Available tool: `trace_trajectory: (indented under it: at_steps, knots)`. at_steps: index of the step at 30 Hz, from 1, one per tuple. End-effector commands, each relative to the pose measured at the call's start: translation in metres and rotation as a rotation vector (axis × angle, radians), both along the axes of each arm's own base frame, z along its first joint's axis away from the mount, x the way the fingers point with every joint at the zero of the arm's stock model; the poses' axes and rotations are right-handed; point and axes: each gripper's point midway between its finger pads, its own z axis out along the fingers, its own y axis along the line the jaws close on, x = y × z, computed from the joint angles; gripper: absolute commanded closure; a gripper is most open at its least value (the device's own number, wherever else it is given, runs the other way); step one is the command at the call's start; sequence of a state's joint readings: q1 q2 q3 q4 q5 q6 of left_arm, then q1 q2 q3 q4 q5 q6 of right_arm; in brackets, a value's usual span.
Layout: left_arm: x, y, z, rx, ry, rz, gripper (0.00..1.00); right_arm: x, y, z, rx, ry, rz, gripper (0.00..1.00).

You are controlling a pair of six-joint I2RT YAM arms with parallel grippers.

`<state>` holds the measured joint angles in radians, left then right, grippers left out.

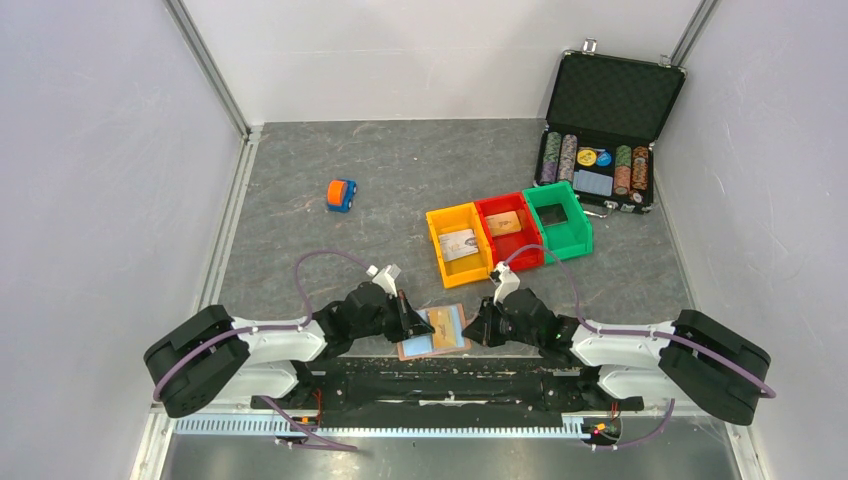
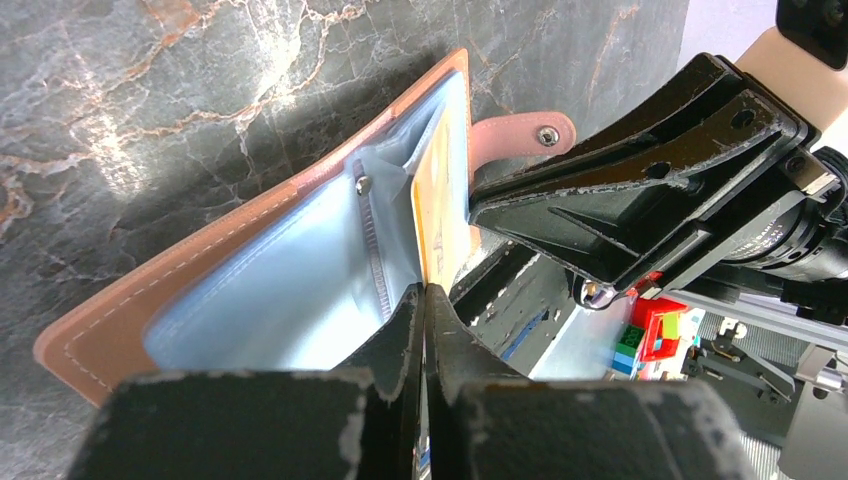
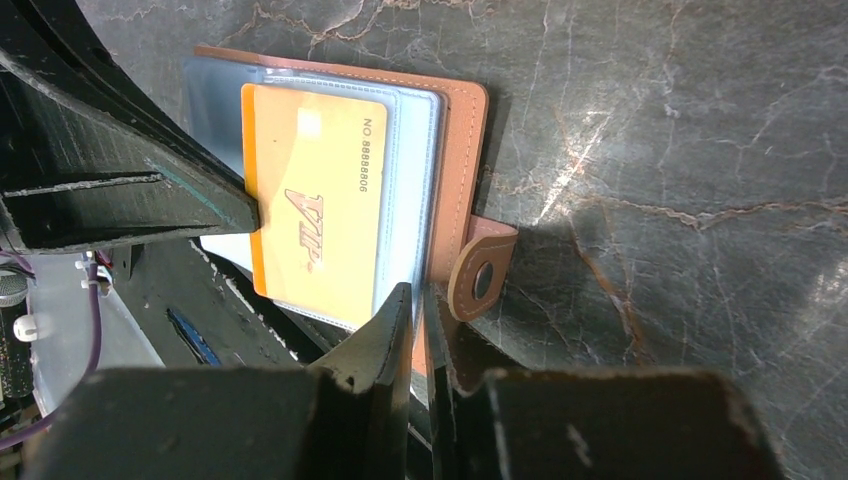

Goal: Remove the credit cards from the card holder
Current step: Remove the credit card from the card holder.

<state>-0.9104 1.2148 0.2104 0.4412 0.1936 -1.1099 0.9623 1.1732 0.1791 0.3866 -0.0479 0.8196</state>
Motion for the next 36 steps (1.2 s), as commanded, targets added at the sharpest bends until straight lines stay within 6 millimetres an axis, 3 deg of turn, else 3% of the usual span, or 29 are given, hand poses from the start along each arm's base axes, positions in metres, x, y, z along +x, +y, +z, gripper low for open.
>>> trace_trajectory:
  at_steps: [1,7,12,14,16,18,27,32,36]
  knots:
    - [0.004,-0.005,0.008,-0.020,-0.018,-0.008,0.96,0.005,0.008,0.012,0.015,-0.023,0.006,0.89]
    - [0.006,-0.002,0.007,-0.008,-0.018,0.000,0.98,0.010,0.015,0.029,0.047,-0.043,0.009,0.89]
    - [0.009,0.002,0.005,0.031,-0.035,-0.002,0.98,0.015,0.029,0.056,0.145,-0.095,0.022,0.89]
    - [0.010,0.002,0.005,0.032,-0.038,-0.006,0.92,0.015,0.036,0.060,0.170,-0.093,0.041,0.88]
    - [0.010,0.001,0.006,0.028,-0.040,-0.015,0.82,0.013,0.040,0.057,0.164,-0.078,0.057,0.89]
    - [0.010,0.000,0.007,0.022,-0.044,-0.025,0.97,0.013,0.043,0.053,0.163,-0.068,0.063,0.88]
    - [0.008,0.004,0.007,-0.004,-0.041,-0.006,0.98,0.012,0.037,0.026,0.104,-0.025,0.044,0.89]
    - [0.010,0.007,0.001,0.030,-0.040,0.001,0.78,0.012,0.032,0.019,0.081,-0.016,0.031,0.89]
    - [0.010,0.006,0.000,0.036,-0.035,-0.005,0.67,0.014,0.033,0.026,0.085,-0.033,0.028,0.89]
